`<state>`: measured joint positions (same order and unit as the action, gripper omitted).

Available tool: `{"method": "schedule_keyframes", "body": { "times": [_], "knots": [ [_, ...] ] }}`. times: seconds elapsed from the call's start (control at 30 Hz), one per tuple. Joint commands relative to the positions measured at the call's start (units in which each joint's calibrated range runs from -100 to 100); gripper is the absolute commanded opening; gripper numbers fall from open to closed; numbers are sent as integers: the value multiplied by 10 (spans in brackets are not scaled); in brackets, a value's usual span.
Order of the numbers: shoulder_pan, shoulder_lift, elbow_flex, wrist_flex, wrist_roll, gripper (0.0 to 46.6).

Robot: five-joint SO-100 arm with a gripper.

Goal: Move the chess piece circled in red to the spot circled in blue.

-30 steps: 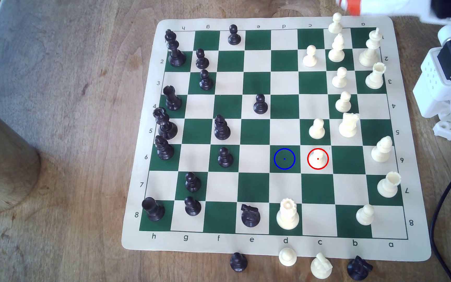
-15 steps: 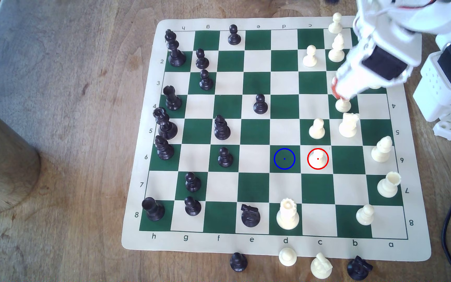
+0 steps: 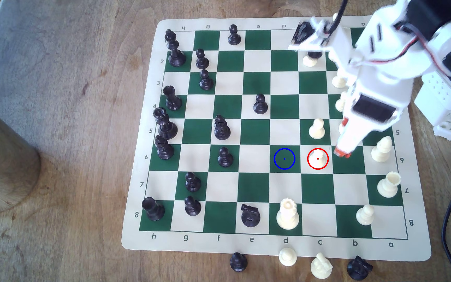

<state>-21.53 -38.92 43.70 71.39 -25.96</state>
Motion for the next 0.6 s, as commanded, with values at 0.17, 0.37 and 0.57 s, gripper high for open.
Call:
{"method": "schedule_keyframes", "body": {
  "times": [0.17,0.37,0.57],
  "knots": [
    [8,78,-43,-72,-3,168],
    [13,124,-47,-101,-13,158],
    [9,141,-50,-114,-16,157]
  ]
}}
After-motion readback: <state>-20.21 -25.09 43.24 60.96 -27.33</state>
